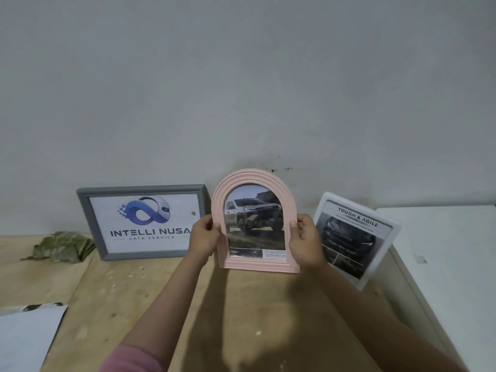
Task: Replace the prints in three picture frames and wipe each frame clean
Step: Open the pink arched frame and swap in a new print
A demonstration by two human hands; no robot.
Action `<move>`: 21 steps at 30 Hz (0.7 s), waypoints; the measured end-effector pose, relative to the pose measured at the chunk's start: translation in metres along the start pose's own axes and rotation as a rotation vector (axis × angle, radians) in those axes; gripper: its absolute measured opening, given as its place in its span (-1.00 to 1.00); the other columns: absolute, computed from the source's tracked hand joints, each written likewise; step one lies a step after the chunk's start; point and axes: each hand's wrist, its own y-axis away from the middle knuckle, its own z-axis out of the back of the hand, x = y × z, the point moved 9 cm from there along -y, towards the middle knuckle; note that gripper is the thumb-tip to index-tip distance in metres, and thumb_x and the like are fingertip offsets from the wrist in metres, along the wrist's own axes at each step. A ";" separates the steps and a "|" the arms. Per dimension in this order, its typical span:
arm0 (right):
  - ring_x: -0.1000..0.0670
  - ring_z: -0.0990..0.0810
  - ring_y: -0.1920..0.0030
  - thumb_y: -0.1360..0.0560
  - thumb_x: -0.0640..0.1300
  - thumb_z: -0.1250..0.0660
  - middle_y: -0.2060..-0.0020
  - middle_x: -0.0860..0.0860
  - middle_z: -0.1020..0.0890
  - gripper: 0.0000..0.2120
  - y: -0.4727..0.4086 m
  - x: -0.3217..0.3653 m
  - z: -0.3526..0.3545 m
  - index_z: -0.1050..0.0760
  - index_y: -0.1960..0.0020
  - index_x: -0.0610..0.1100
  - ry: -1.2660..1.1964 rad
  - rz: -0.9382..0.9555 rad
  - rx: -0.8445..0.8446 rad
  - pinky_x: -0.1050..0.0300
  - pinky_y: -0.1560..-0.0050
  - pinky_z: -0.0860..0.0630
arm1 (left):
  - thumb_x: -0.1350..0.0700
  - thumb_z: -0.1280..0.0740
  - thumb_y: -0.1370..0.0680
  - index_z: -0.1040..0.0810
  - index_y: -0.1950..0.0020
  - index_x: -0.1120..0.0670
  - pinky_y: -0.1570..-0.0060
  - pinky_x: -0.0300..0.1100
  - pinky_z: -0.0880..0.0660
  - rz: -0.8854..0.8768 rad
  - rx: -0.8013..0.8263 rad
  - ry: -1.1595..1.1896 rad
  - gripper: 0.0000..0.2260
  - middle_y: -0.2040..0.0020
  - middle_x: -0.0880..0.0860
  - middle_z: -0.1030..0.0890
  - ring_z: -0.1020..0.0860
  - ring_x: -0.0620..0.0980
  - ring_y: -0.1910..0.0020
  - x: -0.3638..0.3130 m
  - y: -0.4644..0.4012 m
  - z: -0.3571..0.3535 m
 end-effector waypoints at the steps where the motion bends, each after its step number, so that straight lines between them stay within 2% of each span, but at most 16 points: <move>1: -0.08 -0.58 0.01 -0.61 -0.14 -0.14 0.04 -0.08 -0.58 -0.89 0.008 0.008 0.002 -0.37 -0.10 -0.12 -0.002 0.035 -0.004 -0.04 -0.03 -0.56 | 0.20 -0.20 -0.60 -0.57 -0.09 0.16 0.09 -0.03 -0.55 0.007 0.007 0.006 -0.82 0.00 0.14 -0.62 -0.56 0.09 0.06 -0.001 0.004 0.003; 3: -0.05 -0.58 0.06 -0.60 -0.14 -0.16 0.08 -0.07 -0.58 -0.90 0.030 0.024 0.007 -0.39 -0.08 -0.14 0.020 0.104 -0.033 -0.06 0.00 -0.57 | 0.13 -0.22 -0.59 -0.60 -0.02 0.17 0.15 -0.14 -0.45 0.025 0.016 0.029 -0.81 0.04 0.15 -0.63 -0.53 0.07 0.12 0.001 0.014 0.014; 6: 0.00 -0.57 0.13 -0.59 -0.17 -0.19 0.14 -0.03 -0.57 -0.93 0.069 0.048 0.013 -0.41 -0.05 -0.13 0.110 0.246 -0.086 0.00 0.11 -0.54 | -0.14 -0.20 -0.58 -0.54 0.13 0.13 0.13 -0.09 -0.46 0.090 0.059 0.195 -0.64 0.19 0.13 -0.59 -0.54 0.07 0.18 0.001 0.036 0.034; 8: 0.01 -0.55 0.18 -0.57 -0.18 -0.18 0.16 -0.01 -0.57 -0.91 0.100 0.063 0.010 -0.43 -0.04 -0.13 0.181 0.372 -0.100 0.02 0.19 -0.52 | -0.27 -0.16 -0.55 -0.53 0.09 0.14 0.05 -0.03 -0.55 0.172 0.150 0.322 -0.53 0.16 0.12 -0.66 -0.62 0.10 0.17 -0.003 0.058 0.046; 10: 0.03 -0.53 0.20 -0.54 -0.19 -0.17 0.17 0.01 -0.59 -0.86 0.128 0.071 0.002 -0.46 -0.04 -0.12 0.268 0.484 -0.085 0.09 0.19 -0.49 | -0.31 -0.18 -0.51 -0.53 0.03 0.16 -0.01 0.01 -0.56 0.218 0.230 0.401 -0.48 0.13 0.14 -0.68 -0.65 0.12 0.14 -0.008 0.078 0.056; 12: 0.03 -0.52 0.15 -0.50 -0.24 -0.20 0.13 -0.01 -0.61 -0.82 0.159 0.075 -0.012 -0.51 -0.06 -0.14 0.405 0.584 -0.082 0.10 0.10 -0.49 | -0.23 -0.28 -0.51 -0.55 0.06 0.18 0.03 -0.03 -0.58 0.227 0.290 0.408 -0.56 0.18 0.15 -0.67 -0.65 0.11 0.15 -0.005 0.096 0.068; 15: -0.05 -0.60 0.12 -0.46 -0.31 -0.30 0.12 -0.10 -0.66 -0.83 0.207 0.072 -0.035 -0.55 -0.04 -0.22 0.603 0.795 -0.142 -0.01 0.05 -0.56 | 0.09 -0.38 -0.52 -0.54 0.13 0.24 0.27 -0.16 -0.60 0.286 0.327 0.413 -0.79 0.27 0.17 -0.59 -0.61 0.06 0.28 0.017 0.114 0.079; 17: -0.13 -0.65 0.08 -0.45 -0.26 -0.29 0.05 -0.13 -0.67 -0.83 0.227 0.059 -0.047 -0.55 -0.03 -0.21 0.667 0.851 -0.125 -0.11 0.03 -0.58 | 0.28 -0.33 -0.52 -0.50 0.16 0.27 0.43 -0.22 -0.59 0.369 0.320 0.438 -0.92 0.25 0.18 -0.57 -0.60 0.00 0.38 0.040 0.122 0.083; 19: -0.14 -0.63 -0.05 -0.49 -0.18 -0.26 -0.07 -0.14 -0.65 -0.82 0.242 0.043 -0.058 -0.54 -0.05 -0.18 0.651 0.857 -0.020 -0.19 -0.06 -0.54 | 0.36 -0.29 -0.53 -0.48 0.19 0.25 0.55 -0.26 -0.53 0.410 0.305 0.433 -0.89 0.31 0.15 -0.58 -0.58 -0.09 0.52 0.063 0.131 0.088; 21: -0.13 -0.57 -0.14 -0.54 -0.01 -0.21 -0.15 -0.15 -0.61 -0.77 0.256 0.027 -0.066 -0.48 -0.10 -0.12 0.637 0.852 0.073 -0.17 -0.14 -0.49 | 0.39 -0.27 -0.53 -0.50 0.19 0.21 0.56 -0.27 -0.53 0.404 0.310 0.421 -0.87 0.41 0.08 -0.62 -0.58 -0.12 0.54 0.084 0.139 0.096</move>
